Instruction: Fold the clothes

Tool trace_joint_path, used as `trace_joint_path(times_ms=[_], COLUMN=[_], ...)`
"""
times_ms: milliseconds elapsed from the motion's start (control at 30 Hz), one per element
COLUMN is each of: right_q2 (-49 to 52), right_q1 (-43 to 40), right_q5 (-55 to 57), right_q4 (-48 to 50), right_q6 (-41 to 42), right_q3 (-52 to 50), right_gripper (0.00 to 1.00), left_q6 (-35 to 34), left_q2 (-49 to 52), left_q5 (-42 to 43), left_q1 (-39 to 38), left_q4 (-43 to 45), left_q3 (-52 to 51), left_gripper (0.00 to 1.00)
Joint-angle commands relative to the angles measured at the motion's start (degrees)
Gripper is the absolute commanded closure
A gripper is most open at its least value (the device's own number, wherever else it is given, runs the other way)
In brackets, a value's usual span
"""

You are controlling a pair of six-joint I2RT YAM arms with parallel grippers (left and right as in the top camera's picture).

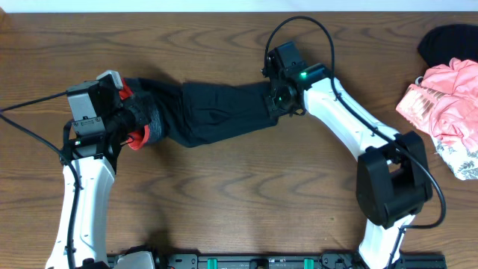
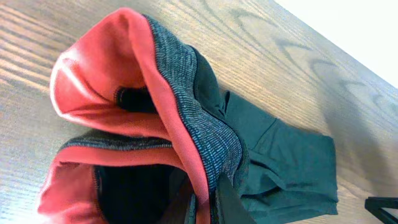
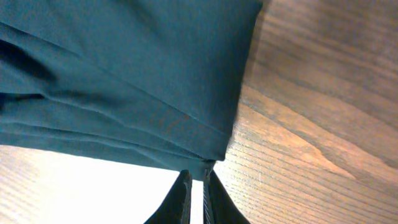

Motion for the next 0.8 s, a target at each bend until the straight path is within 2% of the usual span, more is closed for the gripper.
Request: trace_joint_path(times_ms=[0, 433, 667, 767], right_q2=[1.33, 1.77, 1.77, 1.77], right_q1=[-0.07, 0.15, 0.98, 1.75], right_q5=[0.98, 0.59, -10.21, -10.93], right_q4=[0.20, 5.03, 9.86, 12.79], right_q6=[-0.22, -0.42, -1.33, -1.29], right_q3=[0.11, 0.11, 0.13, 0.13], right_gripper=[0.93, 0.94, 0.93, 0.96], left_q6=[1.36, 3.26, 3.45, 3.45], left_q2=[-0.17, -0.17, 0.15, 1.07], left_q5=[-2.01, -3.26, -4.90, -4.87], left_q1=[-0.13, -0.13, -0.17, -0.20], left_q4=[-0.31, -0.90, -2.51, -2.82], left_q3=[1.09, 1.09, 1.07, 1.07], left_gripper=[0.94, 0.94, 0.94, 0.94])
